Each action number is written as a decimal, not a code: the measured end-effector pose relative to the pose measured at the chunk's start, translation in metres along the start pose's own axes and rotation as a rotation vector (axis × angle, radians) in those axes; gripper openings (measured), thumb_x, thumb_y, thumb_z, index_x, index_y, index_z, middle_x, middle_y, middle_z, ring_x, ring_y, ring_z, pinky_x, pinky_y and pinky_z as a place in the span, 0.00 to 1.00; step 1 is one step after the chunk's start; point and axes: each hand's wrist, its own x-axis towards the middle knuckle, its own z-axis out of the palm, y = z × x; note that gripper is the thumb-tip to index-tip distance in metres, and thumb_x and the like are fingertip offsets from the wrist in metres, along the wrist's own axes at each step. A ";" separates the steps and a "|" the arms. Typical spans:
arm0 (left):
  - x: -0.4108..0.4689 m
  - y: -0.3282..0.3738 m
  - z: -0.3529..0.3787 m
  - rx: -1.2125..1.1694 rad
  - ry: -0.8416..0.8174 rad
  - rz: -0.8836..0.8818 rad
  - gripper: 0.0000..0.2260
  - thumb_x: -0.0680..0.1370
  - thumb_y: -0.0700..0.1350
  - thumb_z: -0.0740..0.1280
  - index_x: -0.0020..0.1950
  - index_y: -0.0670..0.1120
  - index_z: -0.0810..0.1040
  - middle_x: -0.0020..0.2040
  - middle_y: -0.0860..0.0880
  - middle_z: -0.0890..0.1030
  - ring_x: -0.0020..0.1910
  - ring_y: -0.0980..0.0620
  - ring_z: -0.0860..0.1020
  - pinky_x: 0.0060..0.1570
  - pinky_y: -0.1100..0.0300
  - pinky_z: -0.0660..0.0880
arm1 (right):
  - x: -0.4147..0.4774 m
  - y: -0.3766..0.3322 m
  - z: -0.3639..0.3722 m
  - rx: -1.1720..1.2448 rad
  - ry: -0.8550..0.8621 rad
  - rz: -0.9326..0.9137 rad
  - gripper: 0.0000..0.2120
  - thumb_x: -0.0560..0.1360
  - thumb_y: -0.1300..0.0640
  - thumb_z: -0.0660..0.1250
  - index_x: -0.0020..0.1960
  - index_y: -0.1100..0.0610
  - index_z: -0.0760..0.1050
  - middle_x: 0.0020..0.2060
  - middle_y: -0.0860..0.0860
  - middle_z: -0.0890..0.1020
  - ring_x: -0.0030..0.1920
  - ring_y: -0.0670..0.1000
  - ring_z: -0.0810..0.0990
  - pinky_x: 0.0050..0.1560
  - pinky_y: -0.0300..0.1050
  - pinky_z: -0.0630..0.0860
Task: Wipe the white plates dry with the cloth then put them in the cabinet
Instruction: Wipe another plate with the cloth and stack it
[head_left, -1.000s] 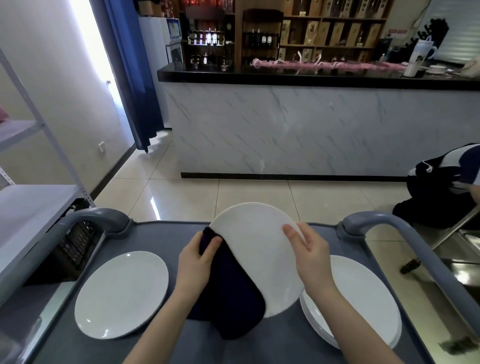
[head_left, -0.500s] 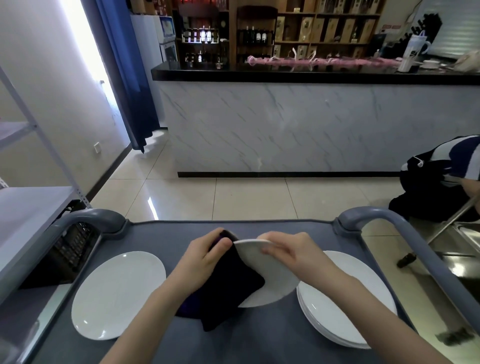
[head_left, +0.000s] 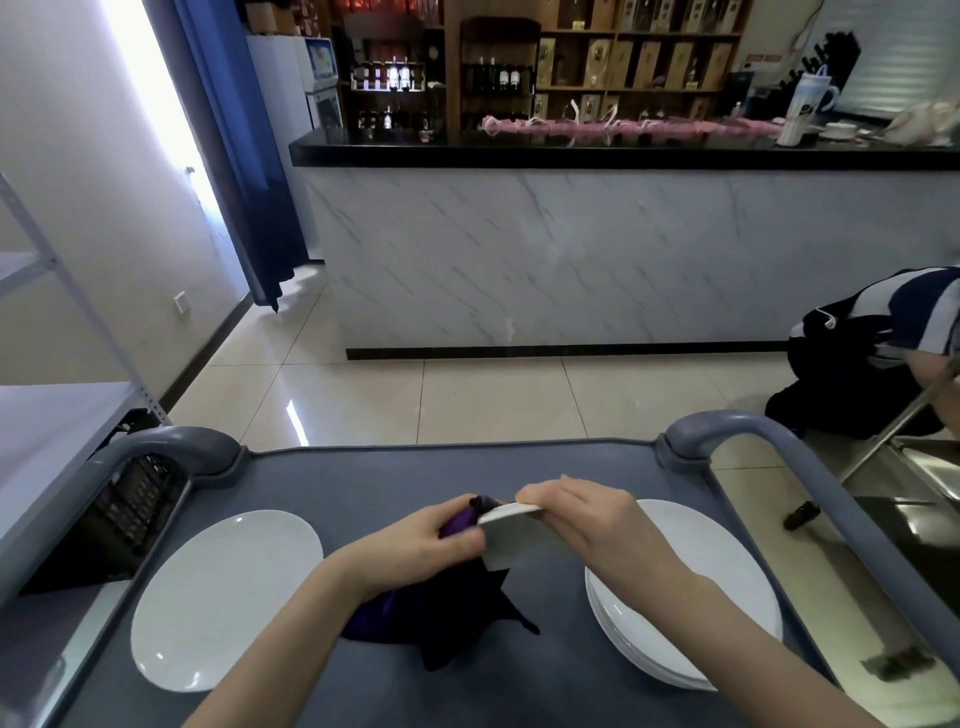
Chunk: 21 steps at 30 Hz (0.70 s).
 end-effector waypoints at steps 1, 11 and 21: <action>0.002 -0.003 0.004 0.035 0.037 0.025 0.16 0.74 0.56 0.69 0.62 0.62 0.75 0.57 0.58 0.81 0.57 0.58 0.79 0.59 0.60 0.75 | -0.001 0.002 0.000 0.030 0.008 0.022 0.07 0.79 0.65 0.65 0.54 0.58 0.80 0.46 0.49 0.83 0.45 0.54 0.81 0.52 0.51 0.79; 0.010 -0.027 0.040 0.227 0.563 0.160 0.12 0.79 0.43 0.66 0.56 0.61 0.79 0.43 0.61 0.84 0.44 0.62 0.81 0.46 0.66 0.76 | -0.002 0.003 0.018 -0.269 0.273 0.196 0.11 0.71 0.49 0.74 0.48 0.56 0.82 0.45 0.50 0.82 0.44 0.54 0.81 0.40 0.45 0.79; 0.014 -0.027 0.055 0.159 0.749 0.146 0.22 0.80 0.41 0.64 0.49 0.74 0.73 0.40 0.63 0.82 0.41 0.61 0.80 0.39 0.71 0.73 | 0.013 -0.031 0.048 0.285 0.169 0.884 0.15 0.78 0.45 0.64 0.60 0.52 0.73 0.52 0.48 0.81 0.52 0.51 0.79 0.48 0.42 0.72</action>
